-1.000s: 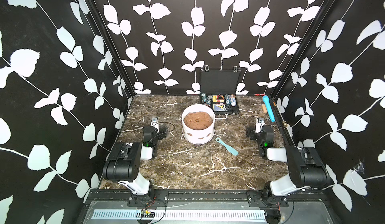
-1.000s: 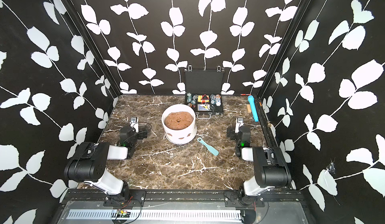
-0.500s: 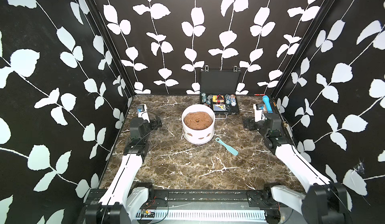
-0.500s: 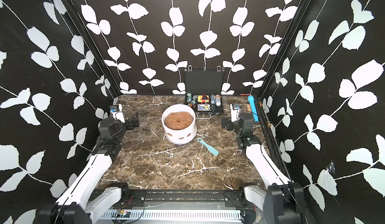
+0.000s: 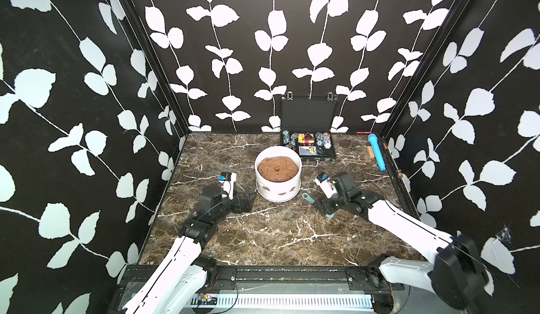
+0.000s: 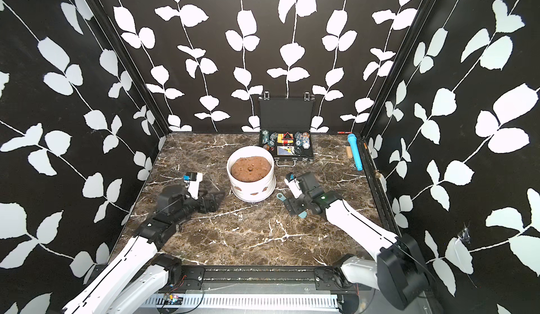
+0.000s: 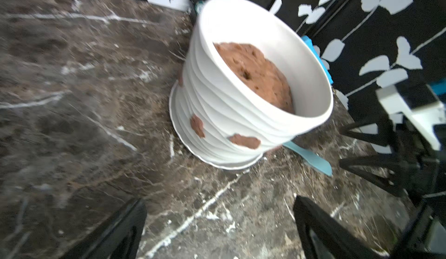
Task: Scrub the dried mud off the ceramic pot
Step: Pick up the brush from the center of the board.
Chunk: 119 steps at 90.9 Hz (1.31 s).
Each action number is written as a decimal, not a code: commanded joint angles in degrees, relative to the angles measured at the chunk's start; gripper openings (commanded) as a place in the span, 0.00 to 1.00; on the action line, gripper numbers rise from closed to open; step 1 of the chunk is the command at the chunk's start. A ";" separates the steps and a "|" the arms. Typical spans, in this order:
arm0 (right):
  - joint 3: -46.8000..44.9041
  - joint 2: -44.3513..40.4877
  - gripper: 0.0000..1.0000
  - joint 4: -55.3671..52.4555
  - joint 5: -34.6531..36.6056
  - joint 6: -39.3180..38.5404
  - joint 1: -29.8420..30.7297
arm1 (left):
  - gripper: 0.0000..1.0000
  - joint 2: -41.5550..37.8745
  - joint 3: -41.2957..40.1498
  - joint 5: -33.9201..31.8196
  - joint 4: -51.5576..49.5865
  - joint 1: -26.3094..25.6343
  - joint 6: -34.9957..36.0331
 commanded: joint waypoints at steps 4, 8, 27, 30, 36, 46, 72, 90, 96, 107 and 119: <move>1.36 6.55 0.83 2.21 2.24 -1.04 1.22 | 0.99 -0.20 -2.82 0.59 5.31 -4.36 -3.92; 2.94 9.09 0.80 1.63 2.50 -1.03 1.34 | 0.99 -0.04 -3.11 -0.32 5.66 -5.91 -3.88; 7.26 15.61 0.72 -0.17 2.85 0.60 1.45 | 0.99 0.48 -4.67 -2.76 9.28 -9.57 -5.36; 7.86 16.54 0.69 -0.46 3.10 0.96 1.45 | 0.99 0.78 -4.73 -2.96 9.68 -9.78 -5.42; 8.79 18.03 0.64 -0.62 3.48 1.53 1.45 | 0.99 1.29 -4.86 -3.30 10.63 -10.24 -5.40; 9.49 19.72 0.59 -0.01 4.17 2.79 1.42 | 0.99 2.26 -4.90 -3.25 11.41 -10.47 -5.41; 10.20 24.69 0.44 1.36 4.28 5.39 1.41 | 0.99 2.97 -5.27 -3.57 12.43 -11.45 -5.76; 9.32 25.50 0.32 2.80 5.96 6.34 1.45 | 0.99 4.11 -5.39 -3.60 13.71 -12.07 -6.33; 9.00 25.29 0.28 3.19 6.56 6.60 1.43 | 0.99 4.83 -5.16 -3.53 14.19 -12.23 -6.37; 8.26 24.13 0.18 3.65 7.18 6.86 1.37 | 0.99 6.38 -4.42 -3.08 14.78 -12.57 -6.17; 7.25 20.96 0.13 4.17 8.11 7.11 1.07 | 0.99 7.05 -4.32 -2.98 15.18 -12.83 -6.08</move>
